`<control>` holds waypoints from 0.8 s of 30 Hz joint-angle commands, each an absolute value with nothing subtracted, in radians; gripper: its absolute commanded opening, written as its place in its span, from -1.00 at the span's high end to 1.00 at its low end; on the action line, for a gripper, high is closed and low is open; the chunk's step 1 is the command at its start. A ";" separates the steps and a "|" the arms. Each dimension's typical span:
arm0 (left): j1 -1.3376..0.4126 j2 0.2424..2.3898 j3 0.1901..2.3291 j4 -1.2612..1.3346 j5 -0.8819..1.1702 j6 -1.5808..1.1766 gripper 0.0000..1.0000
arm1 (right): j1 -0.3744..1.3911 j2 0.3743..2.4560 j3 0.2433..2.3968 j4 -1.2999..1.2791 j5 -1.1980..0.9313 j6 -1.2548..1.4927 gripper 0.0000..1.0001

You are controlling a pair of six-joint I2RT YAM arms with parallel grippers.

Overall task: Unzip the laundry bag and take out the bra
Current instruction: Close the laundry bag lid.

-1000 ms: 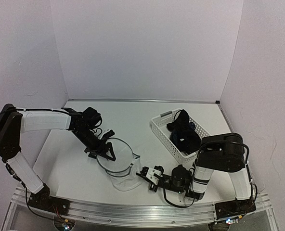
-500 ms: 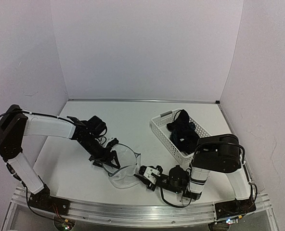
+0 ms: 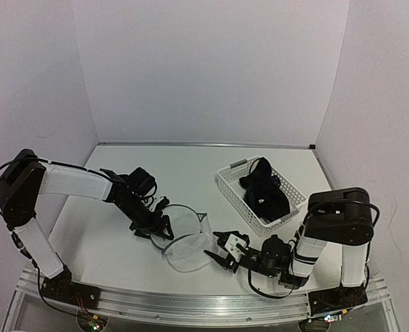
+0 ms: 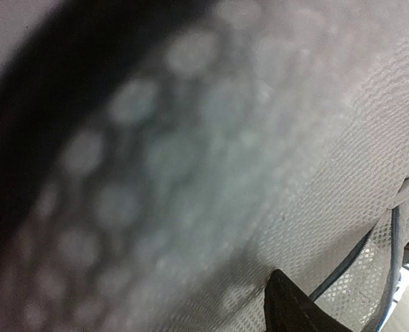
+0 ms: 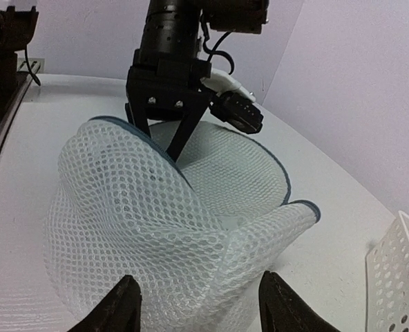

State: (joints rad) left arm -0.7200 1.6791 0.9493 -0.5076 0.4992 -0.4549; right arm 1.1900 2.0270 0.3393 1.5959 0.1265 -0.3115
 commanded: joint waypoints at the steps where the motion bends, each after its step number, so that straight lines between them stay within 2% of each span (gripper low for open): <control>1: -0.726 1.662 1.002 -0.471 0.460 -0.471 -0.37 | 1.192 1.913 0.267 1.679 0.174 -0.246 -0.24; 11: -0.752 1.615 1.064 -0.463 0.454 -0.474 -0.42 | 1.192 1.689 0.202 1.510 0.193 -0.165 -0.35; 16: -0.754 1.552 1.078 -0.464 0.405 -0.487 -0.43 | 1.192 1.513 0.408 0.964 0.144 -0.084 -0.33; 24: -0.755 1.485 1.047 -0.480 0.321 -0.498 -0.43 | 1.183 1.520 0.636 0.681 0.156 0.032 -0.23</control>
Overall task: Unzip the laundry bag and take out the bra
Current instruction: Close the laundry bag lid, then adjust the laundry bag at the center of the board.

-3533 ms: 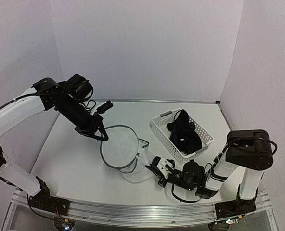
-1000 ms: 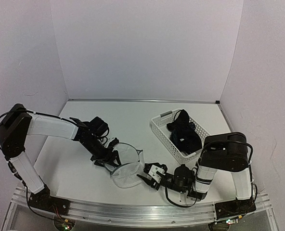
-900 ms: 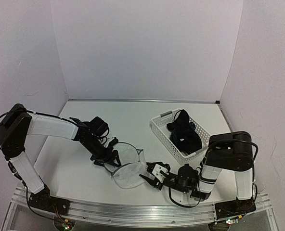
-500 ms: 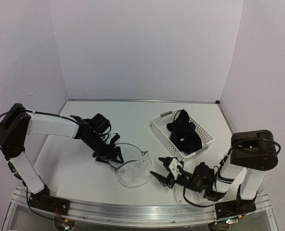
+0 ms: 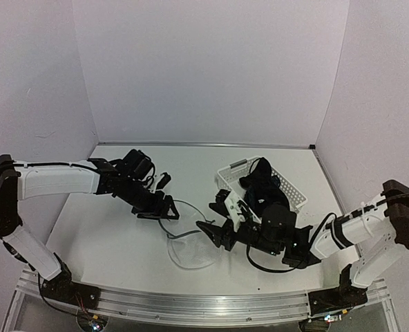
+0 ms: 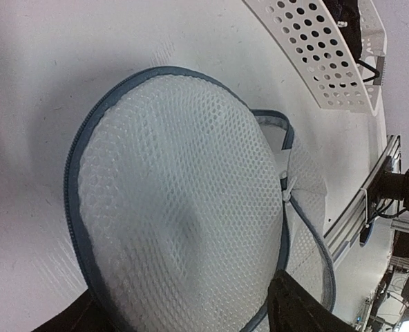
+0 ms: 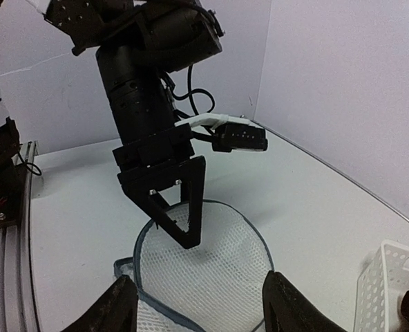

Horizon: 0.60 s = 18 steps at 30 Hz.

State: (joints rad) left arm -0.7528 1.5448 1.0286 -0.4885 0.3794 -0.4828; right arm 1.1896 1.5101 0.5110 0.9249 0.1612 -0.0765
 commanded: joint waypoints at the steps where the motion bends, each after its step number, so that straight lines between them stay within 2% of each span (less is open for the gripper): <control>1: -0.756 1.477 1.039 -0.484 0.313 -0.500 -0.43 | 1.182 1.536 0.676 0.633 0.168 0.057 -0.21; 4: -0.756 1.445 1.017 -0.496 0.279 -0.504 -0.43 | 1.175 1.591 0.771 0.533 0.186 0.109 -0.13; 10: -0.756 1.369 0.966 -0.529 0.183 -0.512 -0.44 | 1.154 1.708 0.875 0.506 0.158 0.185 0.08; 18: -0.759 1.275 0.911 -0.534 0.138 -0.530 -0.43 | 1.141 1.872 0.937 0.517 0.123 0.216 0.19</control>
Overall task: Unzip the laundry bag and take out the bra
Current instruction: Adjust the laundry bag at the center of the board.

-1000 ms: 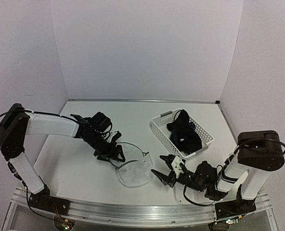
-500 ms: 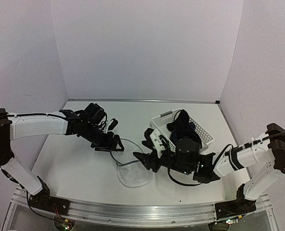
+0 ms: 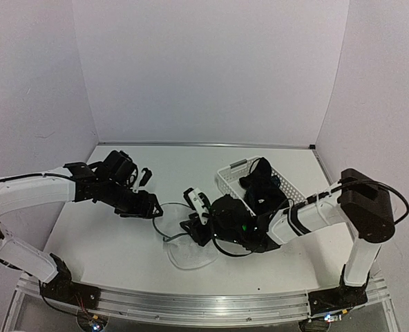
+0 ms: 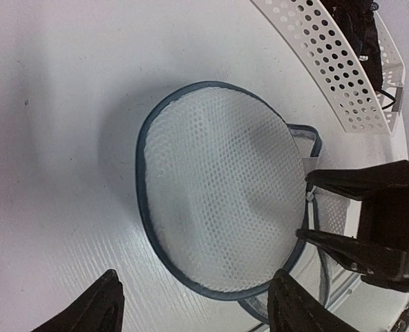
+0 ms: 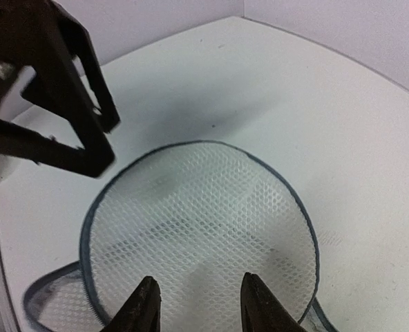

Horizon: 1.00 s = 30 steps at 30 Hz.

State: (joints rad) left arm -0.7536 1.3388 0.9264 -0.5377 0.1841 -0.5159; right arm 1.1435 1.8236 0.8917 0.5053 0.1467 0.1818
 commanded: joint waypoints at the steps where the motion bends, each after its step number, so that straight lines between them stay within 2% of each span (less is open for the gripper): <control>1: -0.758 1.269 0.908 -0.534 0.137 -0.532 -0.44 | 1.140 1.887 0.931 0.533 0.114 0.221 0.20; 10: -0.758 1.240 0.897 -0.535 0.118 -0.531 -0.43 | 1.149 1.985 0.816 0.750 0.101 0.282 0.23; 16: -0.758 1.245 0.906 -0.535 0.114 -0.528 -0.43 | 1.184 2.070 0.787 0.839 0.179 0.277 0.21; 26: -0.758 1.232 0.903 -0.535 0.072 -0.534 -0.44 | 1.185 2.250 0.953 0.714 0.412 0.247 0.10; 30: -0.758 1.211 0.896 -0.535 0.027 -0.552 -0.44 | 1.129 2.291 1.042 0.649 0.408 0.249 0.08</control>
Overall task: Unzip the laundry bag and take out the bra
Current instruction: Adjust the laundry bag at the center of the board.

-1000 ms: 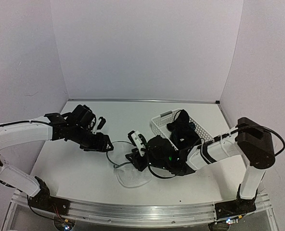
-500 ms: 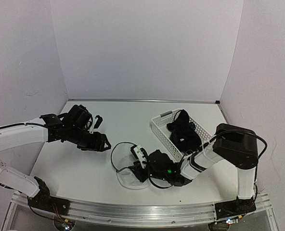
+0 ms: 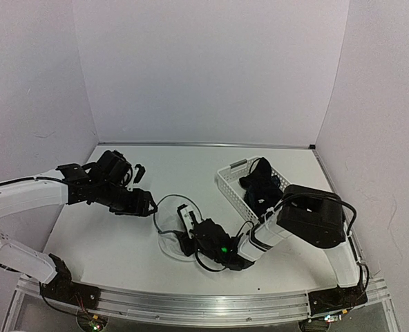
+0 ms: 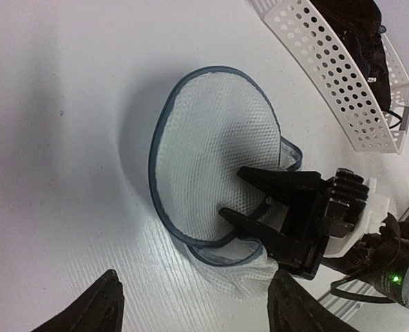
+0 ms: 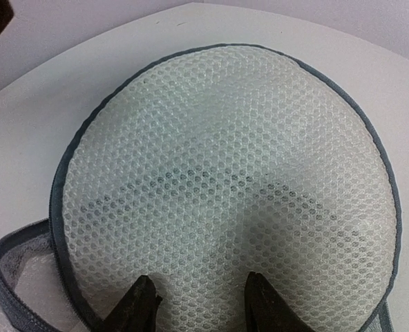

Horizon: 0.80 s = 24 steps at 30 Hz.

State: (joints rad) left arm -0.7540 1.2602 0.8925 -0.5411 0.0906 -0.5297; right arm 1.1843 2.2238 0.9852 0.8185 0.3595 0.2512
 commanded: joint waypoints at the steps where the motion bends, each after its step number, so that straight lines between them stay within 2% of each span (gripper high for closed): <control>1: -0.758 1.205 0.897 -0.535 0.012 -0.557 -0.44 | 1.115 2.298 1.064 0.630 0.396 0.254 0.08; 7: -0.756 1.169 0.917 -0.536 -0.060 -0.565 -0.45 | 1.090 2.302 1.123 0.602 0.390 0.228 0.05; 14: -0.756 1.150 0.931 -0.535 -0.102 -0.564 -0.47 | 1.090 2.231 1.043 0.633 0.359 0.247 -0.16; 18: -0.756 1.152 0.940 -0.535 -0.109 -0.559 -0.47 | 1.092 2.167 0.988 0.652 0.338 0.277 -0.40; 24: -0.756 1.155 0.949 -0.535 -0.118 -0.555 -0.48 | 1.095 2.076 0.924 0.666 0.320 0.293 -0.48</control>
